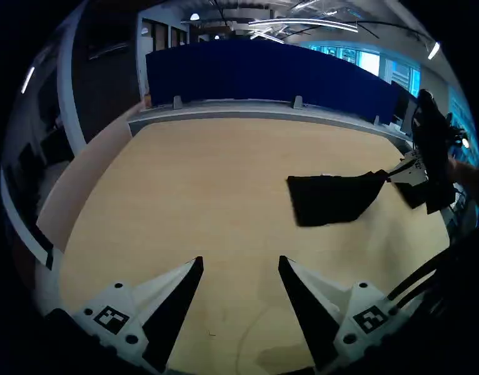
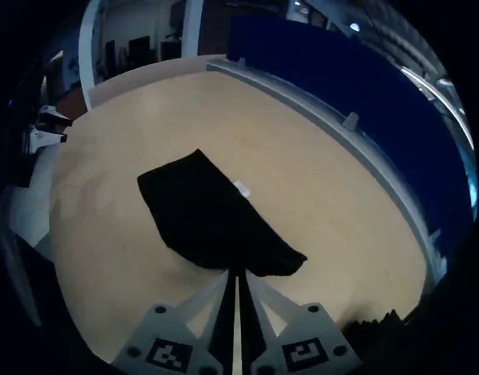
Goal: Fold towel
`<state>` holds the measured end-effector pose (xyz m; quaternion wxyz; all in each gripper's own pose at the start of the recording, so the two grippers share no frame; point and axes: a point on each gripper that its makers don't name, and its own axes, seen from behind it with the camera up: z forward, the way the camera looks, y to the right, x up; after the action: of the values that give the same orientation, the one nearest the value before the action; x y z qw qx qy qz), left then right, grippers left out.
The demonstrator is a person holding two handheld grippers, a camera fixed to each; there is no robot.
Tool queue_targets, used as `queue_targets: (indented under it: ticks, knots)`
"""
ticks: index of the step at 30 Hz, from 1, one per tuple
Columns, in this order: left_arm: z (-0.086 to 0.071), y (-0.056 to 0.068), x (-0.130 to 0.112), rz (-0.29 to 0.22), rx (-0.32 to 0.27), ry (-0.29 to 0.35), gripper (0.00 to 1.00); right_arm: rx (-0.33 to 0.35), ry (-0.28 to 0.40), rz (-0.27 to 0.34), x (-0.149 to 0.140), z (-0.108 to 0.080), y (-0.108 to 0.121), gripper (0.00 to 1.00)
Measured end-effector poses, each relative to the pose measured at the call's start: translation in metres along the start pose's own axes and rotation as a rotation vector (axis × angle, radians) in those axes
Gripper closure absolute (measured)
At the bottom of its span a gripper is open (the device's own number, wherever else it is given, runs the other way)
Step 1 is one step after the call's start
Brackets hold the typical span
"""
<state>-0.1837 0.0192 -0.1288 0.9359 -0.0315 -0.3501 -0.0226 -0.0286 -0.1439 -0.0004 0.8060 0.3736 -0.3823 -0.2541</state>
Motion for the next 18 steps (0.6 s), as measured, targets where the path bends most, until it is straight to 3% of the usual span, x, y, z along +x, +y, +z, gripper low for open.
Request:
queue_targets:
  ticks: [8,18]
  knots:
    - [-0.018,-0.012,-0.002,-0.036,0.013,0.022,0.11,0.017,0.027,-0.094,0.047,0.004,-0.012,0.97]
    - [-0.037,-0.021,-0.009,-0.070,0.013,0.037,0.11,0.043,0.013,-0.162,0.062,0.013,-0.031,0.97]
